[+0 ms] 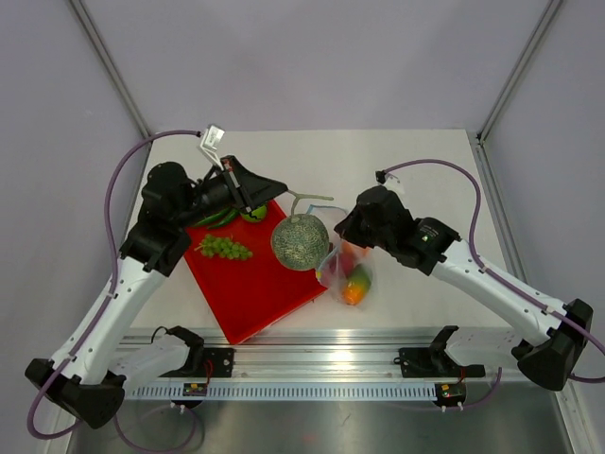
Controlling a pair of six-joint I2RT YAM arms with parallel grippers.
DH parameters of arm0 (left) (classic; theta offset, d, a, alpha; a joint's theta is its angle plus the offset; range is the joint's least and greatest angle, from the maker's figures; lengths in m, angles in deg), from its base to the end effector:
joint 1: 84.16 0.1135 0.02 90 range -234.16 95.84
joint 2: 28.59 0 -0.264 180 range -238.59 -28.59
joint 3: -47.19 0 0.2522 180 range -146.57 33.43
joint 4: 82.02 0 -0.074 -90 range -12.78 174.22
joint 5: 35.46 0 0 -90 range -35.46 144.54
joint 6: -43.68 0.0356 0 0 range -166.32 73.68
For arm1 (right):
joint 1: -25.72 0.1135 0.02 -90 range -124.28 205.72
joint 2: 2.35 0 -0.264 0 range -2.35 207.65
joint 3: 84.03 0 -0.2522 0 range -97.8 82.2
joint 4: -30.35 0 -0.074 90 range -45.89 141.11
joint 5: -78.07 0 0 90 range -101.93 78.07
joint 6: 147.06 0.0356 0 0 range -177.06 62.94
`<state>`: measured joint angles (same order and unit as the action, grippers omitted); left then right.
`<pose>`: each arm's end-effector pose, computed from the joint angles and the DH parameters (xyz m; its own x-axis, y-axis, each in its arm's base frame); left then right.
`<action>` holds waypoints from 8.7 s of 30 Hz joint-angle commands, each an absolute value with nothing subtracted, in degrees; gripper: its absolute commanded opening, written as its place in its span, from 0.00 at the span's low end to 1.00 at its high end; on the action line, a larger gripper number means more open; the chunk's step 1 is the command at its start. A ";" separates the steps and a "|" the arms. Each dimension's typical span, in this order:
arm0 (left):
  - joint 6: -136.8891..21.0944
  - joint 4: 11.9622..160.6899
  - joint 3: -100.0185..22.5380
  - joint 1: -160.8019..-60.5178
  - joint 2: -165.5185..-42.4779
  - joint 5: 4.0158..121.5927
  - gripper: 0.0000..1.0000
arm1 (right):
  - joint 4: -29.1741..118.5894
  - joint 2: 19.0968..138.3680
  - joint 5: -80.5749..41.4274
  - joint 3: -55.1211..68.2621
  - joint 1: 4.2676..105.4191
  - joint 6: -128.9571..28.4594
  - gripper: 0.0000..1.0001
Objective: Place the food in the zip-top bag and seal the zipper
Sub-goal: Place the fake fruit in the zipper food storage bag, then adjust the zipper food storage bag at the center of the board.
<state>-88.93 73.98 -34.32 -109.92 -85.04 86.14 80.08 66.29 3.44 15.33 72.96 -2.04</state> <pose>0.1782 -0.1067 0.4423 -0.5578 -0.3711 -0.7424 0.6310 0.3915 -0.6698 0.1809 0.1817 0.3455 -0.7016 0.4049 -0.5863 0.0161 0.8317 0.5550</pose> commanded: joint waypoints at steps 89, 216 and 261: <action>-94.92 89.33 -3.66 -131.97 -67.08 46.02 0.00 | 65.73 69.28 2.22 11.63 73.44 6.83 0.00; -74.35 52.14 -70.12 -135.66 -127.21 64.91 0.00 | 105.02 52.24 31.49 13.82 71.24 -3.46 0.29; -74.27 51.01 -69.83 -130.67 -128.26 68.95 0.00 | 100.18 46.93 15.49 15.45 64.39 -2.56 0.00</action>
